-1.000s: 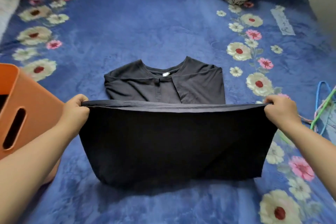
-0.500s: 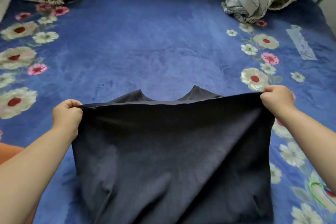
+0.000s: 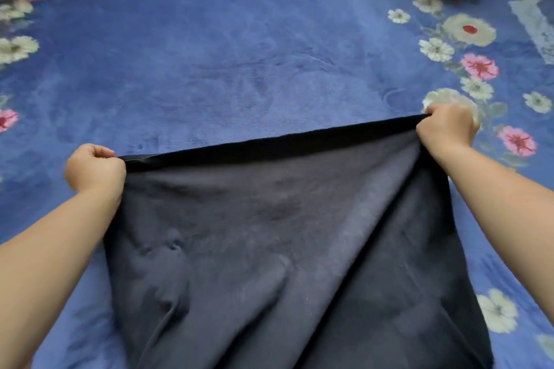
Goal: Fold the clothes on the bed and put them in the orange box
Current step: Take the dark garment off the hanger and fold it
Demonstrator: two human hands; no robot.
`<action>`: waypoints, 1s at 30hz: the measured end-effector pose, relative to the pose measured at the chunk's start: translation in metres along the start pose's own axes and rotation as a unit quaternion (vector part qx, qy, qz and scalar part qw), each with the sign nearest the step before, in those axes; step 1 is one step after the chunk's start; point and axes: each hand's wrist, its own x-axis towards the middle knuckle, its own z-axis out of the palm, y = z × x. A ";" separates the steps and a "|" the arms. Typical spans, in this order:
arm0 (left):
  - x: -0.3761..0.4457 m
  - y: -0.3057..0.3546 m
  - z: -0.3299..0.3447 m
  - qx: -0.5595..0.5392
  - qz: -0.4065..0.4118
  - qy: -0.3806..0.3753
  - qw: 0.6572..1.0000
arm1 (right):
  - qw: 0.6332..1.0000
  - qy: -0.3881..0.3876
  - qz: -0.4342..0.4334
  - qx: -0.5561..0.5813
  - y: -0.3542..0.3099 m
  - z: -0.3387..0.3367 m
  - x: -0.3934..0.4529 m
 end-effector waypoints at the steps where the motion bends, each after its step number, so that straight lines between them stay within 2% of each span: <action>1: 0.001 0.002 0.002 0.038 0.009 -0.016 0.999 | 1.000 -0.009 0.009 -0.005 0.000 0.008 0.003; 4: -0.001 -0.002 0.007 0.147 0.051 -0.087 0.984 | 0.998 -0.058 0.040 0.007 0.009 0.037 -0.001; 6: -0.010 -0.010 0.006 0.136 0.065 -0.103 0.983 | 0.995 -0.068 0.038 0.055 0.022 0.051 -0.010; 9: -0.029 -0.018 -0.004 0.052 0.048 -0.102 0.992 | 0.989 -0.059 0.032 0.132 0.045 0.053 -0.027; 13: -0.033 -0.046 -0.011 -0.108 -0.028 -0.095 0.989 | 0.982 -0.058 0.050 0.171 0.071 0.046 -0.056; 16: -0.044 -0.072 -0.025 -0.154 -0.074 -0.155 0.973 | 0.979 -0.081 0.067 0.175 0.090 0.043 -0.084; 19: -0.081 -0.086 -0.042 -0.196 -0.143 -0.227 0.943 | 0.975 -0.119 0.099 0.159 0.108 0.040 -0.118; 24: -0.148 -0.103 -0.075 -0.138 -0.181 -0.327 0.917 | 0.968 -0.169 0.135 0.126 0.125 0.028 -0.182; 30: -0.201 -0.128 -0.101 -0.145 -0.236 -0.431 0.859 | 0.971 -0.145 0.126 0.141 0.140 0.021 -0.246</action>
